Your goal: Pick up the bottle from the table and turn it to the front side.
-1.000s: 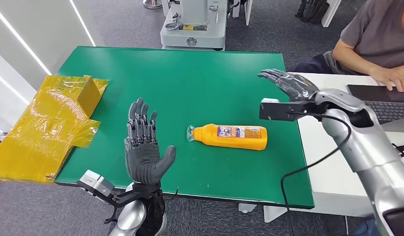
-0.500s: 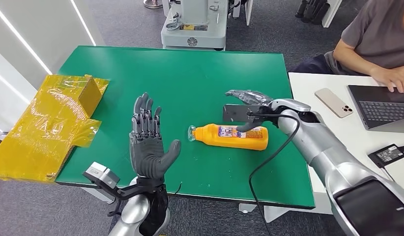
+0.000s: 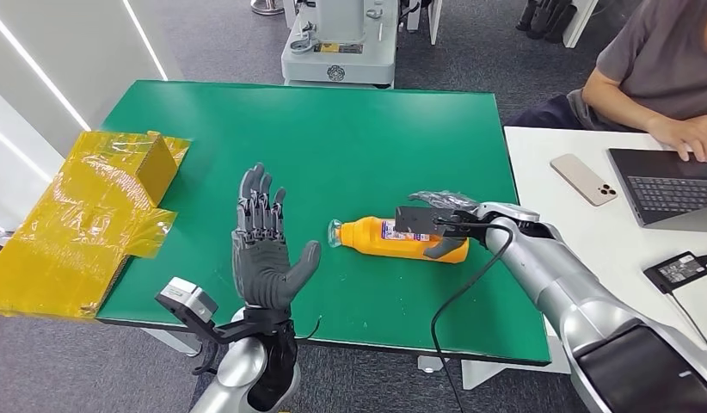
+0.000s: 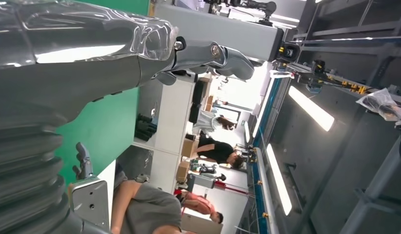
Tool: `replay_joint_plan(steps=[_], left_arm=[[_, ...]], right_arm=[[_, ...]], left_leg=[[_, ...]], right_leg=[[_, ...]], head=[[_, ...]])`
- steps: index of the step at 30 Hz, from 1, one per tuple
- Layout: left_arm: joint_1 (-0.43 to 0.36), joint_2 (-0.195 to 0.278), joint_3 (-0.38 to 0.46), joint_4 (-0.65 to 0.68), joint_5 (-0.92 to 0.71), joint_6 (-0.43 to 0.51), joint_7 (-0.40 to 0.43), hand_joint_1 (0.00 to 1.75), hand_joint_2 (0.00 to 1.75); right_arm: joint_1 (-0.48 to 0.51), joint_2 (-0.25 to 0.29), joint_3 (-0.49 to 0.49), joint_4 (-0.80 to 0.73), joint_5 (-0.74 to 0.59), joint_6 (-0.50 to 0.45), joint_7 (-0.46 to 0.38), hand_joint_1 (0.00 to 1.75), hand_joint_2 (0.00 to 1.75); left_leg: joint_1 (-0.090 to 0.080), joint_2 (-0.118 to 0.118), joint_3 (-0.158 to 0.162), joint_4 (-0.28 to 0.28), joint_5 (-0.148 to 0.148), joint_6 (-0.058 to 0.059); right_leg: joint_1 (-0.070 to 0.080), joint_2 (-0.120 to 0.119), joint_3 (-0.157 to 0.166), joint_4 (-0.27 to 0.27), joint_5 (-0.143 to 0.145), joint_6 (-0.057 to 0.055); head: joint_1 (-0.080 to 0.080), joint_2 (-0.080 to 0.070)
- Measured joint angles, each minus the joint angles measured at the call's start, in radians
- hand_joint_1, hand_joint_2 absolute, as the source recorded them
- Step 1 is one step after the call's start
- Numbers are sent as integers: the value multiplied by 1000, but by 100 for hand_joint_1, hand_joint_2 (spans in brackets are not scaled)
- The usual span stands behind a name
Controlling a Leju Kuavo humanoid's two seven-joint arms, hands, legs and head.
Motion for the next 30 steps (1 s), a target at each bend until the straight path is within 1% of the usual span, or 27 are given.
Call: replay_joint_plan(steps=[13,23,30], left_arm=[[19,1,0,4,-3,3,3,0,175],[22,0,0,4,-7,-6,6,0,175],[17,0,0,12,-10,-12,9,0,175]], right_arm=[[40,-50,-3,34,-8,1,16,0,175],[85,-76,-14,37,-11,-48,-1,0,175],[90,-85,-19,36,6,-80,-3,0,175]], left_leg=[[0,0,0,0,0,0],[0,0,0,0,0,0],[0,0,0,0,0,0]], right_leg=[[0,0,0,0,0,0],[0,0,0,0,0,0],[0,0,0,0,0,0]], head=[[0,0],[0,0],[0,0]])
